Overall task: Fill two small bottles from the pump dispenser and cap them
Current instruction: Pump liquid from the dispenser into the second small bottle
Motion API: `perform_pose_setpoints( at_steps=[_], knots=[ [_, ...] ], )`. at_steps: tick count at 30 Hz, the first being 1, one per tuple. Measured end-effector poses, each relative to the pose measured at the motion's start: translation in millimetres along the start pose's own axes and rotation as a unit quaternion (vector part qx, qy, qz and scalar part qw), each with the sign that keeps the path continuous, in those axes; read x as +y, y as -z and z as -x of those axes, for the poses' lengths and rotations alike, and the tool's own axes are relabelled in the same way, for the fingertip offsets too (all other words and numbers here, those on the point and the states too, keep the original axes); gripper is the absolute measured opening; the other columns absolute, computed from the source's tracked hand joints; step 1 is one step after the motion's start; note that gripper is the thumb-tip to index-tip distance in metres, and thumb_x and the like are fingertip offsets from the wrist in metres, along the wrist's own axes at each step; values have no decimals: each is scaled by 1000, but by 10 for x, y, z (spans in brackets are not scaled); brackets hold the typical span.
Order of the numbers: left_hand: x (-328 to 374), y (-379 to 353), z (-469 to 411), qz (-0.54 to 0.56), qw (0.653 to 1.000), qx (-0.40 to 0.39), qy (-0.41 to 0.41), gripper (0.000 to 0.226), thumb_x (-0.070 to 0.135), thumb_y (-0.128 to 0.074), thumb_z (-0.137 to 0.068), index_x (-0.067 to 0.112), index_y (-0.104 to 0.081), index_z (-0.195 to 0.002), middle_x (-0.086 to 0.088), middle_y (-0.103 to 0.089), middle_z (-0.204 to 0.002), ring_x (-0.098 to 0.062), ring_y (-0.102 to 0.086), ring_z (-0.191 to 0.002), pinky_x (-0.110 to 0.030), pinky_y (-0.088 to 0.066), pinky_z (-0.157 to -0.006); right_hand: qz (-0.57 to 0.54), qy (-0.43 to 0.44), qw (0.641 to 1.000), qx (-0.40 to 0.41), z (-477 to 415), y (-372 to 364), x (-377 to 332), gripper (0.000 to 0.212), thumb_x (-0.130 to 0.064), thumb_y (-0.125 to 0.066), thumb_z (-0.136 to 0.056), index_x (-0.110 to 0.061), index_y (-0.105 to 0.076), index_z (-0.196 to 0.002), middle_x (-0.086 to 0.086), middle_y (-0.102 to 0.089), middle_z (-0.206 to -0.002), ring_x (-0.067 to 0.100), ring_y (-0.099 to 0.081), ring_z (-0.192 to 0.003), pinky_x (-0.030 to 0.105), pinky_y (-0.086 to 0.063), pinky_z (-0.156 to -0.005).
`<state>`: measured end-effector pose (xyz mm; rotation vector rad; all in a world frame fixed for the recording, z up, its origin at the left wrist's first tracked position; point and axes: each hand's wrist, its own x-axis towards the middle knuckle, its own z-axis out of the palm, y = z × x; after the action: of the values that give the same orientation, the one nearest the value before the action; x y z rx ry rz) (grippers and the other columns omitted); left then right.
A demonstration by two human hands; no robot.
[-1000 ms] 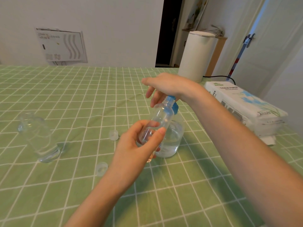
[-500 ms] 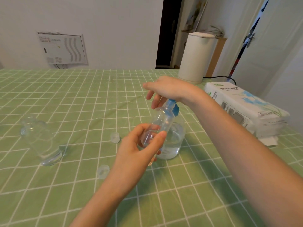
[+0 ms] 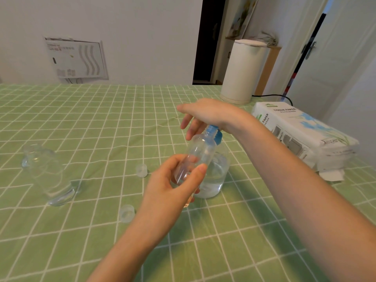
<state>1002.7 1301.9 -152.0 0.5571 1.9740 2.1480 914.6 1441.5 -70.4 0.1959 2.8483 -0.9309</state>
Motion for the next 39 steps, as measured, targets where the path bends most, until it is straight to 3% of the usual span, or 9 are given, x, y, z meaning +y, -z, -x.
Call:
perform_pose_setpoints(
  at_steps=[8, 13, 19, 27, 39],
  knots=[
    [-17, 10, 1, -8, 1000, 1, -1, 37, 47, -61, -64, 24, -65, -93, 2, -70, -76, 0, -60, -56, -12, -47, -50, -4, 10, 1000, 8, -19, -10, 32, 46, -45, -40, -95, -10, -69, -93, 6, -72, -79, 22, -65, -74, 27, -46, -65],
    [17, -15, -23, 1, 1000, 4, -7, 36, 45, -61, -64, 23, -65, -93, 1, -70, -77, -3, -61, -56, -14, -48, -51, 31, 23, 999, 32, -14, 103, -42, 43, -46, -39, -94, -14, -68, -94, 4, -74, -76, 16, -66, -75, 25, -37, -57],
    [23, -18, -29, 5, 1000, 5, -5, 37, 45, -61, -64, 24, -65, -93, 2, -70, -75, -2, -61, -56, -13, -48, -51, 26, 14, 999, 21, -11, 85, -49, 45, -47, -39, -94, -14, -69, -86, 8, -72, -89, 26, -66, -90, 33, -48, -76],
    [-10, -1, -7, 2, 1000, 4, 0, 39, 46, -61, -63, 22, -65, -93, 0, -69, -74, -2, -60, -55, -13, -46, -48, 38, -2, 999, 12, -19, -13, 10, 48, -48, -36, -95, -16, -70, -84, 9, -65, -109, 24, -63, -90, 29, -41, -66],
    [33, -16, -24, 12, 1000, 8, -4, 37, 42, -62, -65, 19, -65, -94, 1, -69, -74, -2, -60, -54, -14, -50, -51, 33, 38, 997, 57, -20, 108, -53, 46, -44, -38, -95, -10, -69, -95, 8, -73, -79, 25, -69, -88, 25, -46, -71]
  ],
)
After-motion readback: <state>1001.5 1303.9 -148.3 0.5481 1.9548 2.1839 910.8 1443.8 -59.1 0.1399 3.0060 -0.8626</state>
